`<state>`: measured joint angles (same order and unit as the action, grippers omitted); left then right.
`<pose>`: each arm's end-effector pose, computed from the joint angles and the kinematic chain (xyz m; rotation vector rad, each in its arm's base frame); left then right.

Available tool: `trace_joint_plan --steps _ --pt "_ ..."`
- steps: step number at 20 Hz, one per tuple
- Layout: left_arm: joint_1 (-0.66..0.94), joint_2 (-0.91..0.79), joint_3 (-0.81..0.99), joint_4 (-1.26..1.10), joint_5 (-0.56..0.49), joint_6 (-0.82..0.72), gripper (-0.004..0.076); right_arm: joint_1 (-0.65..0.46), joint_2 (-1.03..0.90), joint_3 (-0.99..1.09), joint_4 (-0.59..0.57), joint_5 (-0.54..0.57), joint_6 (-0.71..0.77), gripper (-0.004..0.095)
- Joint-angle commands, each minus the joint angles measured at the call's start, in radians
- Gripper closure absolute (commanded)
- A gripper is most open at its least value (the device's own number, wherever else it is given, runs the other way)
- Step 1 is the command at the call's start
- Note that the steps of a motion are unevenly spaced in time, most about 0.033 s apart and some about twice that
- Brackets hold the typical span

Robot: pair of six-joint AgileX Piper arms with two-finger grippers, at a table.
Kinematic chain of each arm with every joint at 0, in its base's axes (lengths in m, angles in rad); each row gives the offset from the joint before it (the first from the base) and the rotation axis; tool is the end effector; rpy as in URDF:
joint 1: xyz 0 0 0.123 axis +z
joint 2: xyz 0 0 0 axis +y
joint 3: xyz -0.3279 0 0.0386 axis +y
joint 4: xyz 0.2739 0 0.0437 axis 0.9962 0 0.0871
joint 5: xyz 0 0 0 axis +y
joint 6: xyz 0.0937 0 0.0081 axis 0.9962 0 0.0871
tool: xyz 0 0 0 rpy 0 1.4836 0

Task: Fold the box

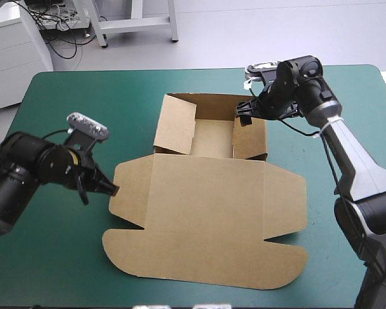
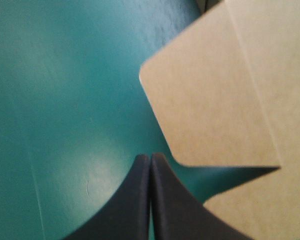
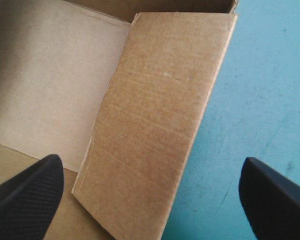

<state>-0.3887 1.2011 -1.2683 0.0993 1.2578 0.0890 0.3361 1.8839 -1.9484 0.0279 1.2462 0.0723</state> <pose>0.2163 -0.0790 0.4211 0.6409 2.5864 0.0395 0.4252 0.1512 0.4007 -0.3486 2.6531 0.1692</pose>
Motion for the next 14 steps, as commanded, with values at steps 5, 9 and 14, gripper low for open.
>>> trace_joint_plan --steps 5,9,14 --pt "-0.004 -0.332 0.282 0.025 0.001 -0.008 0.0756 -0.018 0.082 -0.031 -0.035 -0.010 0.024 0.0149" --pt "-0.004 -0.492 0.306 0.046 -0.005 -0.008 0.0756 -0.032 0.109 -0.031 -0.028 -0.040 0.024 0.0415" --pt "-0.004 -0.589 0.306 0.073 0.013 -0.025 0.0756 -0.040 0.142 -0.031 -0.028 -0.019 0.024 0.0779"
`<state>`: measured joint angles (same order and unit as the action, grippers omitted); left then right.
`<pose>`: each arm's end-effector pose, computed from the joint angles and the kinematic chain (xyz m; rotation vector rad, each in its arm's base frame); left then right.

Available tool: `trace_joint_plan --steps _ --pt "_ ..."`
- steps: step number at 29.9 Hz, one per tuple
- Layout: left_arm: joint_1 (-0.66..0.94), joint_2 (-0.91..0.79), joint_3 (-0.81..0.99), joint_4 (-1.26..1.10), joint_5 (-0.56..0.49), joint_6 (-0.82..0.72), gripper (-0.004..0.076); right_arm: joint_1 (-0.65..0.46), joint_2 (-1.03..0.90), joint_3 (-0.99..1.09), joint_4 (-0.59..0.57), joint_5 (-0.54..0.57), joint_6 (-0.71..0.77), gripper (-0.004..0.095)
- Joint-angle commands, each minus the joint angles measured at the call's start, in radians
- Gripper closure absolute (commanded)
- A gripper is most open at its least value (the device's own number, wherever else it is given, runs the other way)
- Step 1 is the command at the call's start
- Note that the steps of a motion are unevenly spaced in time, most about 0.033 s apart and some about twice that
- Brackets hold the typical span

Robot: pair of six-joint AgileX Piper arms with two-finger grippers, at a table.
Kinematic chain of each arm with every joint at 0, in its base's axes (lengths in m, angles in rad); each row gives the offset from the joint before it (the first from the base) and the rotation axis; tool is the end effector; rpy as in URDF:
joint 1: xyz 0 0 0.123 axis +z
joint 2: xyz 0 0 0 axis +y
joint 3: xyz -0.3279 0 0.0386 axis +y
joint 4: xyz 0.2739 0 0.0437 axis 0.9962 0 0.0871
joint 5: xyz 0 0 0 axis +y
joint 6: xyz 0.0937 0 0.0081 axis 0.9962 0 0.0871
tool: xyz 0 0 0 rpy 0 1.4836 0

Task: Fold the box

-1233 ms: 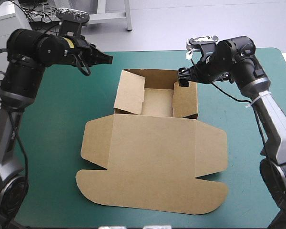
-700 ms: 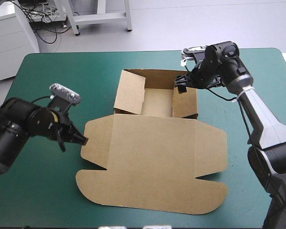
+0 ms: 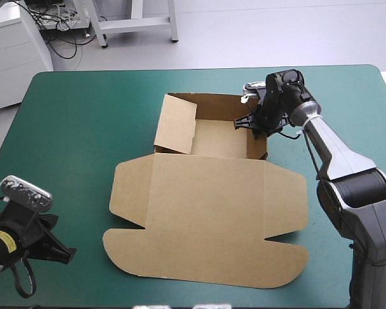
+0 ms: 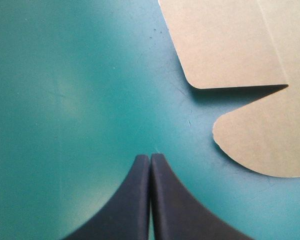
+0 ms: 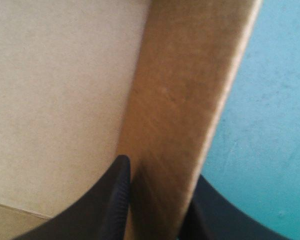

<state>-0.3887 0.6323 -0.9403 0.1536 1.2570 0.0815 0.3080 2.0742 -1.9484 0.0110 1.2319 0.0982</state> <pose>0.0670 -0.0127 0.4021 0.5553 2.3531 0.0590 0.4733 0.1516 0.3107 -0.2952 2.8325 0.1021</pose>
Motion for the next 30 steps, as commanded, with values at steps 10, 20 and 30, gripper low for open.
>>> trace_joint_plan --steps 10,20,30 --pt "-0.004 -0.037 -0.018 0.019 0.034 -0.021 0.0756 -0.012 -0.053 -0.113 -0.131 0.013 -0.021 0.0931" --pt "-0.004 -0.037 -0.018 0.026 0.039 -0.026 0.0756 -0.101 -0.075 -0.350 -0.356 0.013 -0.055 0.0931" --pt "-0.004 -0.037 -0.018 0.026 0.039 -0.024 0.0756 -0.415 -0.055 -0.382 -0.263 -0.015 -0.098 0.0931"
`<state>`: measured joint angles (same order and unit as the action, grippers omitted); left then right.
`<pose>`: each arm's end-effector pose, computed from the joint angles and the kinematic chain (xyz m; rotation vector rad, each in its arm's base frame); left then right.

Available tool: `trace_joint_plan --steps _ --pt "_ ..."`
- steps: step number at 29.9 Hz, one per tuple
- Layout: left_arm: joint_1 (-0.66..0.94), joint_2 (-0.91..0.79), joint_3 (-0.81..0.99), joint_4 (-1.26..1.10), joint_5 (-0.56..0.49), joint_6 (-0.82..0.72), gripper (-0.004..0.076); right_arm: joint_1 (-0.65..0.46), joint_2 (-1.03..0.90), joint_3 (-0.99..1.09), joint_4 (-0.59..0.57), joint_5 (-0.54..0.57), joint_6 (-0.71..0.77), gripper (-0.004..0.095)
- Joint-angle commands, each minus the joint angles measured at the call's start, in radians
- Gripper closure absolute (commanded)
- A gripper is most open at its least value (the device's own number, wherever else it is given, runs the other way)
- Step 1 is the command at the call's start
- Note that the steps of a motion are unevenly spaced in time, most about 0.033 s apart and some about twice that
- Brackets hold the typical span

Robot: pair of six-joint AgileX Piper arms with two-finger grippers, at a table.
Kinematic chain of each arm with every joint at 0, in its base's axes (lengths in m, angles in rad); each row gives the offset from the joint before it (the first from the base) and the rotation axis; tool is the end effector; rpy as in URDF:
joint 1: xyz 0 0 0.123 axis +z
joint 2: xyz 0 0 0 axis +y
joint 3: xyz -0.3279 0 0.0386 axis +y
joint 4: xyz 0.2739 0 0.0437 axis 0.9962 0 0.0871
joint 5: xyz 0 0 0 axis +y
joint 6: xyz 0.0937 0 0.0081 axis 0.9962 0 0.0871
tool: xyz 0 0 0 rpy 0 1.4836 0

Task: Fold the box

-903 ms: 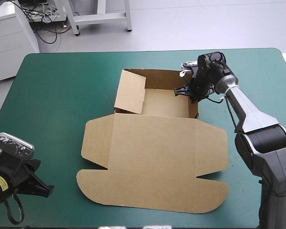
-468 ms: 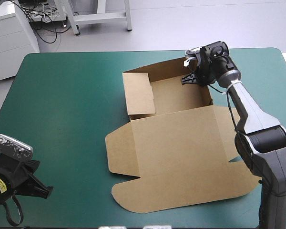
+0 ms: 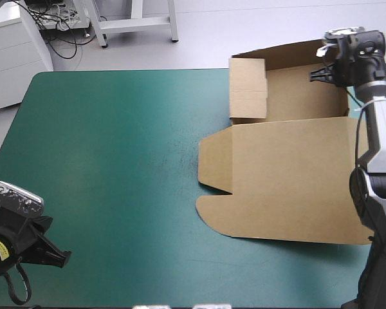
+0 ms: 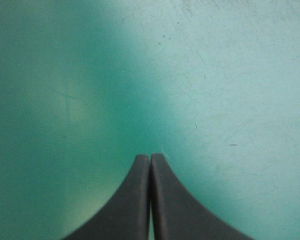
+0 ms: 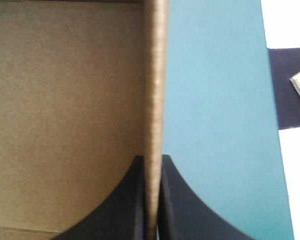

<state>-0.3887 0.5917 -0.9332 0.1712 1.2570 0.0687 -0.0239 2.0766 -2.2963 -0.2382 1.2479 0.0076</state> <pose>0.0574 -0.0070 0.4027 0.5277 2.3225 0.0684 0.5043 -0.0331 0.4198 0.0368 2.4977 -0.3210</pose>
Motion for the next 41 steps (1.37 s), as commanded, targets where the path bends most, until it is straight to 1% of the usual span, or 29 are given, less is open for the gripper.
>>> trace_joint_plan --steps 1,7,12,14,15,17,19,21,23,25,26,27,32,36,37,39,40,41 --pt "-0.004 0.004 -0.025 0.008 0.039 -0.011 0.0756 -0.116 -0.053 -0.034 -0.006 -0.031 -0.008 0.0931" --pt "-0.004 0.004 -0.025 -0.001 0.039 -0.011 0.0756 -0.282 -0.012 -0.034 0.120 -0.035 -0.002 0.0931" --pt "-0.004 0.004 -0.025 -0.003 0.039 -0.011 0.0756 -0.375 0.032 -0.034 0.119 -0.035 0.088 0.0926" --pt "-0.004 0.004 -0.025 -0.003 0.034 -0.011 0.0756 -0.403 0.044 -0.034 0.134 -0.035 0.092 0.0902" --pt "-0.004 0.004 -0.025 -0.003 0.033 -0.011 0.0756 -0.412 0.046 -0.034 0.141 -0.035 0.089 0.0872" --pt "-0.004 0.004 -0.025 -0.001 0.025 -0.011 0.0756 -0.423 0.046 -0.034 0.154 -0.035 0.081 0.0780" --pt "-0.004 0.004 -0.025 -0.001 0.011 -0.011 0.0756 -0.427 0.046 -0.034 0.156 -0.037 0.072 0.0643" --pt "-0.004 0.004 -0.025 -0.001 0.005 -0.011 0.0756 -0.427 0.046 -0.034 0.160 -0.037 0.052 0.0477" --pt "-0.004 0.004 -0.025 0.001 0.004 -0.011 0.0756 -0.427 0.046 -0.034 0.192 -0.032 0.034 0.0259" --pt "-0.004 0.002 -0.025 0.001 0.006 -0.011 0.0756 -0.427 0.046 -0.034 0.220 -0.030 0.024 0.0085" --pt "-0.004 0.002 -0.025 0.001 0.006 -0.011 0.0756 -0.427 0.046 -0.034 0.230 -0.028 0.018 0.0013" --pt "-0.004 0.002 -0.025 0.001 0.006 -0.011 0.0756 -0.427 0.046 -0.034 0.238 -0.025 0.007 -0.0028" --pt "-0.004 0.002 -0.025 0.005 0.006 -0.008 0.0756 -0.427 0.030 -0.034 0.251 -0.002 0.002 -0.0019" --pt "-0.004 0.002 -0.025 0.012 0.006 -0.008 0.0756 -0.427 -0.021 -0.034 0.251 -0.002 -0.008 -0.0016" --pt "-0.004 0.002 -0.025 0.012 0.004 -0.008 0.0756 -0.427 -0.041 -0.034 0.251 -0.002 -0.023 -0.0002" --pt "-0.004 0.002 -0.025 0.012 0.004 -0.008 0.0756 -0.427 -0.076 -0.034 0.263 -0.002 -0.050 0.0050" --pt "-0.004 0.002 -0.025 0.012 0.009 -0.008 0.0756 -0.427 -0.099 -0.034 0.288 -0.001 -0.069 0.0108" --pt "-0.004 0.002 -0.025 0.012 0.017 -0.008 0.0756 -0.427 -0.115 -0.034 0.304 -0.001 -0.093 0.0195"
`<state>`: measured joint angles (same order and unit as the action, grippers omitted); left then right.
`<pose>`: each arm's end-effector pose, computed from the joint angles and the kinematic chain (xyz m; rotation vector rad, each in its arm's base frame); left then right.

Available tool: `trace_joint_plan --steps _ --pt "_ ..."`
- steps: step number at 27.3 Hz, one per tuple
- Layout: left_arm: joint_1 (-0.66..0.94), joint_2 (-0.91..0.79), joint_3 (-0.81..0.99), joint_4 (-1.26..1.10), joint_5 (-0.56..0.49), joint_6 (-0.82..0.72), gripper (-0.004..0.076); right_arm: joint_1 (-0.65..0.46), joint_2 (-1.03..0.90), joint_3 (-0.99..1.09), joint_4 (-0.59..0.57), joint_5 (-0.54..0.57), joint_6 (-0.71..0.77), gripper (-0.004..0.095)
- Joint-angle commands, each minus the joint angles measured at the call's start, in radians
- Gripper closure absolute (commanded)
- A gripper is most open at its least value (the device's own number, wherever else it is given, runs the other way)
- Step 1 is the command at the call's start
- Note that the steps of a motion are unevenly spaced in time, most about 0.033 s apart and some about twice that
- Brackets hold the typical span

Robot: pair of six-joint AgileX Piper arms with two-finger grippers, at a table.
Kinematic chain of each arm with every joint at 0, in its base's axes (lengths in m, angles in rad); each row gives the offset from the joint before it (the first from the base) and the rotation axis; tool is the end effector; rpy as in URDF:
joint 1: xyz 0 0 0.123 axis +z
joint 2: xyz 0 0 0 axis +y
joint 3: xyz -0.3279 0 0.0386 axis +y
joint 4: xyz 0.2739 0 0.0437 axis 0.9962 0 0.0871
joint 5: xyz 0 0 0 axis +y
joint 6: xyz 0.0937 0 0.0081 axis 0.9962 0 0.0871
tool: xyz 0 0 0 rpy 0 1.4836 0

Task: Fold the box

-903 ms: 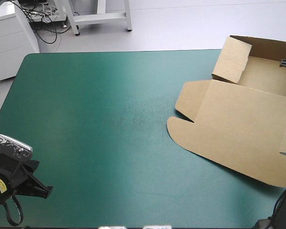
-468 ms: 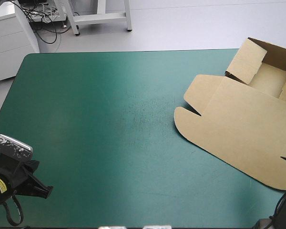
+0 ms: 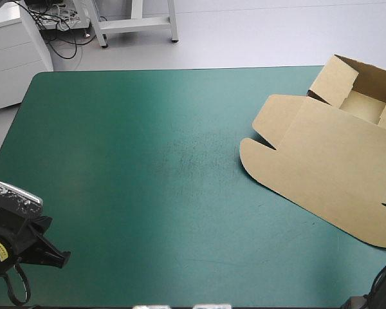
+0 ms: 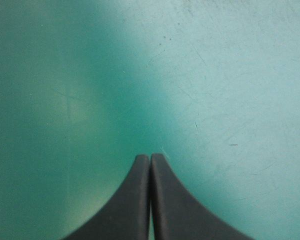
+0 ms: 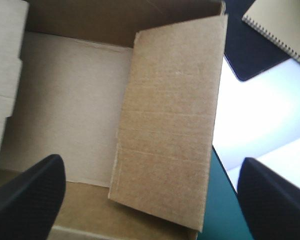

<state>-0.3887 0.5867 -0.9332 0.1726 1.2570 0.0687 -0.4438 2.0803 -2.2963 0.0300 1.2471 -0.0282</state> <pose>0.0562 -0.0064 0.4030 0.5259 2.3176 0.0691 0.4589 -0.2152 0.4156 0.5204 2.4664 -0.1524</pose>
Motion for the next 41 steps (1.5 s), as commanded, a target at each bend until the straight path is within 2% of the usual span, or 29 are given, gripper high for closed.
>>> trace_joint_plan --steps 1,3,5,6,9,13,16,22,28,33,36,41 --pt "-0.004 0.007 -0.025 0.008 0.022 -0.008 0.0756 -0.007 -0.138 -0.034 0.062 0.000 -0.069 0.0313" --pt "-0.004 0.007 -0.025 0.008 0.026 -0.008 0.0756 -0.005 -0.171 -0.034 0.117 0.000 -0.069 0.0579" --pt "-0.004 0.007 -0.025 0.008 0.024 -0.008 0.0756 -0.005 -0.201 -0.033 0.205 0.000 -0.072 0.0886" --pt "-0.004 0.007 -0.025 0.008 0.022 -0.010 0.0756 -0.005 -0.211 -0.033 0.254 0.000 -0.083 0.0925" --pt "-0.004 0.007 -0.025 0.008 0.006 -0.015 0.0756 0.026 -0.252 -0.033 0.333 0.000 -0.121 0.0912" --pt "-0.004 0.007 -0.019 -0.002 -0.027 -0.016 0.0756 0.128 -0.314 -0.009 0.327 0.000 -0.155 0.0912" --pt "-0.004 0.007 0.002 -0.013 -0.037 -0.022 0.0756 0.225 -0.378 0.083 0.296 0.000 -0.201 0.0912" --pt "-0.004 -0.008 0.070 -0.039 -0.106 -0.038 0.0756 0.397 -0.555 0.400 0.248 -0.009 -0.281 0.0912" --pt "-0.004 -0.022 0.143 -0.063 -0.157 -0.041 0.0756 0.495 -0.748 0.718 0.279 -0.109 -0.283 0.0912" --pt "-0.004 -0.034 0.192 -0.120 -0.163 -0.041 0.0756 0.541 -0.921 0.992 0.292 -0.183 -0.321 0.0912" --pt "-0.004 -0.073 0.243 -0.132 -0.220 -0.041 0.0756 0.545 -1.098 1.248 0.290 -0.248 -0.321 0.0912" --pt "-0.004 -0.116 0.328 -0.141 -0.237 -0.041 0.0756 0.545 -1.353 1.531 0.287 -0.345 -0.338 0.0912"
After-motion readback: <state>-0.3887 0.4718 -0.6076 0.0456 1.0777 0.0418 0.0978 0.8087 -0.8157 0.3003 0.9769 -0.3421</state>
